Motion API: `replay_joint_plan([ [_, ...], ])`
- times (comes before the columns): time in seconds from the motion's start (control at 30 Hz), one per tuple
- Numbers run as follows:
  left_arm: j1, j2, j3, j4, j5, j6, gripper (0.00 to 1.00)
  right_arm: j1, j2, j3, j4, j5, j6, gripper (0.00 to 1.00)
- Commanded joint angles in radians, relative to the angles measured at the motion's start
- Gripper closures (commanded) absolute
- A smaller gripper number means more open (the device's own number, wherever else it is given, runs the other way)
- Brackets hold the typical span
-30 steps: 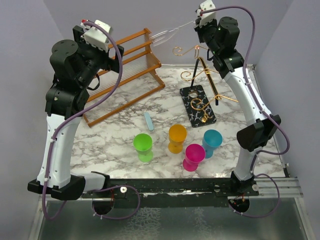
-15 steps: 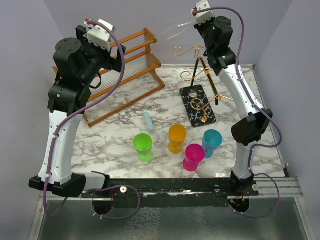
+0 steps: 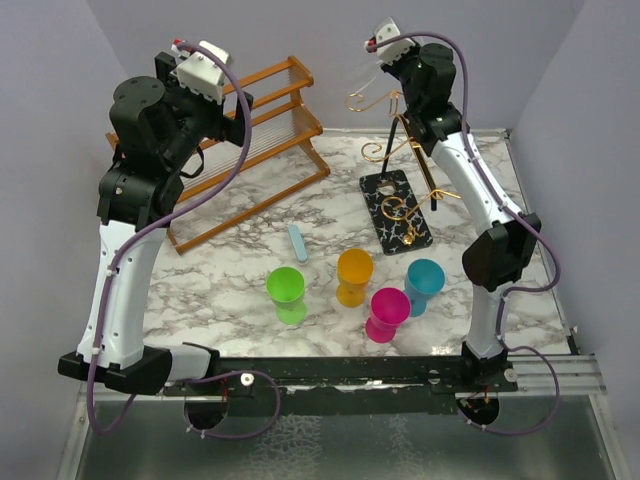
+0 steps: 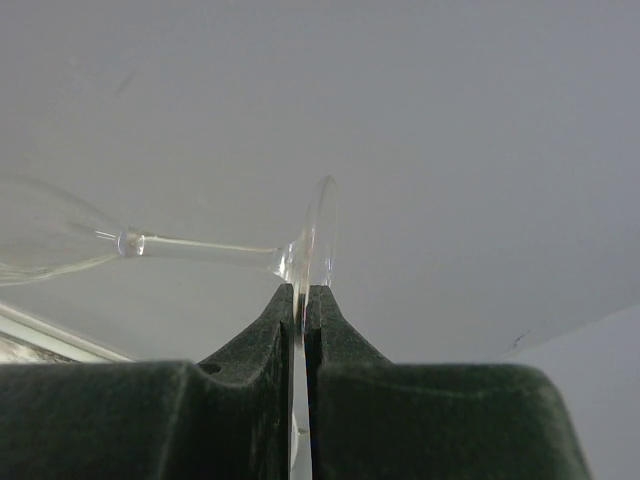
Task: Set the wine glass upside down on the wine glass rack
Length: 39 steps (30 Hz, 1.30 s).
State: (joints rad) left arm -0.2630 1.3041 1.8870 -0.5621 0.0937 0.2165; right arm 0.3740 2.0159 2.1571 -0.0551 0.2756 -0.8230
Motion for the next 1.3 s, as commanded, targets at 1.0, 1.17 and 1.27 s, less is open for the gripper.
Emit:
replay_joint_plan([
  [1.0, 0.002, -0.032, -0.040, 0.014, 0.049, 0.006, 0.01, 0.036, -0.122, -0.240, 0.008, -0.287, -0.400, 0.98],
  [1.17, 0.003, -0.036, -0.046, 0.014, 0.052, 0.006, 0.01, 0.039, -0.135, -0.256, -0.019, -0.306, -0.431, 0.98],
  [1.27, 0.002, -0.036, -0.045, 0.016, 0.052, 0.006, 0.01, 0.043, -0.142, -0.269, -0.024, -0.311, -0.448, 0.98],
])
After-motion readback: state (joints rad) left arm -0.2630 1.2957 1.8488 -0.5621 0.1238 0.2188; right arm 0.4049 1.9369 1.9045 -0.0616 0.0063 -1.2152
